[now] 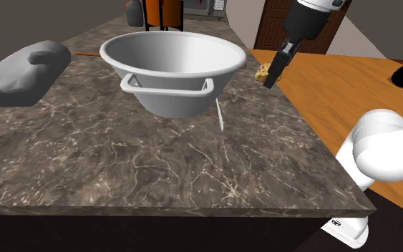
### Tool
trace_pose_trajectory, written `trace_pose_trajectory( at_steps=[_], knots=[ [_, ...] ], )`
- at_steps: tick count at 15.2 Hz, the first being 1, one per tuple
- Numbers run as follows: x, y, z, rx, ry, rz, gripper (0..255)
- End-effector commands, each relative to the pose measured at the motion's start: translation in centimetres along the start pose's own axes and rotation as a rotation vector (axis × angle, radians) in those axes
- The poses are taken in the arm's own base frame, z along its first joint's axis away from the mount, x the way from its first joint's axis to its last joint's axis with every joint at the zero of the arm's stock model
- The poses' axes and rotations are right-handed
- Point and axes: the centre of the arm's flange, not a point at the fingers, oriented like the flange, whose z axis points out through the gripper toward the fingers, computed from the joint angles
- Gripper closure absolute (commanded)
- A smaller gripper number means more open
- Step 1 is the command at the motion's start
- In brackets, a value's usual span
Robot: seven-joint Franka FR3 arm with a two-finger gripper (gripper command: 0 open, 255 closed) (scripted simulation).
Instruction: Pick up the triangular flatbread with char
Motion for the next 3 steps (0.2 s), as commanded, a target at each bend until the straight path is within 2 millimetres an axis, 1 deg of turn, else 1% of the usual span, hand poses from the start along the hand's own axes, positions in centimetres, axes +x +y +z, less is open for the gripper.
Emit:
trace_pose_trajectory(
  at_steps=[1, 3],
  knots=[
    [0.19, 0.12, -1.08, 0.000, 0.000, 0.000, 255],
    [0.21, 0.12, -1.16, 0.000, 0.000, 0.000, 255]
  ],
)
